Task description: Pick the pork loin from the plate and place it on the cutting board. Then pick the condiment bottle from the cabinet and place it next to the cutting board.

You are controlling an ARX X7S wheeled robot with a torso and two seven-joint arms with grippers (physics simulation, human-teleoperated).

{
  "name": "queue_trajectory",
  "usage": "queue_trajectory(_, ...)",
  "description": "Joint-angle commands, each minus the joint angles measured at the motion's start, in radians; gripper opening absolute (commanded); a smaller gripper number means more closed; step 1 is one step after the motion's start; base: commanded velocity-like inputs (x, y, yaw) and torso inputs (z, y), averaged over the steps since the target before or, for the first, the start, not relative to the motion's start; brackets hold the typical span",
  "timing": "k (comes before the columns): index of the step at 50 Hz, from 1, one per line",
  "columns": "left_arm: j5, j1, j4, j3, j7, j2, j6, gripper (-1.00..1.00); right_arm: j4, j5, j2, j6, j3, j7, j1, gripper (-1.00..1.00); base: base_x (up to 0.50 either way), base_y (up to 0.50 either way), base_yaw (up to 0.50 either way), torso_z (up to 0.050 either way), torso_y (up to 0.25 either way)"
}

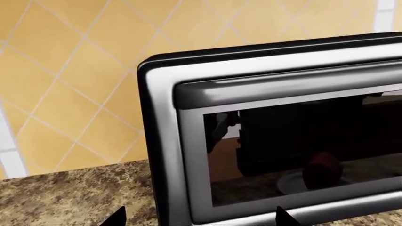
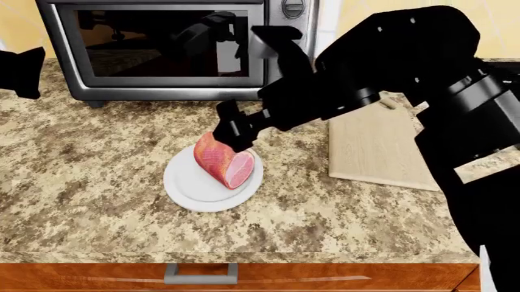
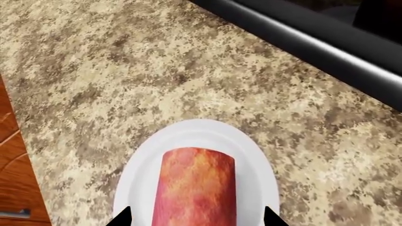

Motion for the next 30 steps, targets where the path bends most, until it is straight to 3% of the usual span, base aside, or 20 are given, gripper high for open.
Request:
queue_trajectory(1,0.000,0.002,-0.013,0.001,0.004,-0.001,0.011,1.00,0.023,0.000,-0.017,-0.017,-0.007,-0.010,-0.012,1.00,0.00,0.00,0.00,0.000,0.000)
queue_trajectory(30,-0.006,0.016,-0.012,-0.008,-0.001,-0.007,0.012,1.00,0.013,0.041,-0.020,-0.006,-0.007,0.017,-0.051,1.00,0.00,0.00,0.00,0.000,0.000)
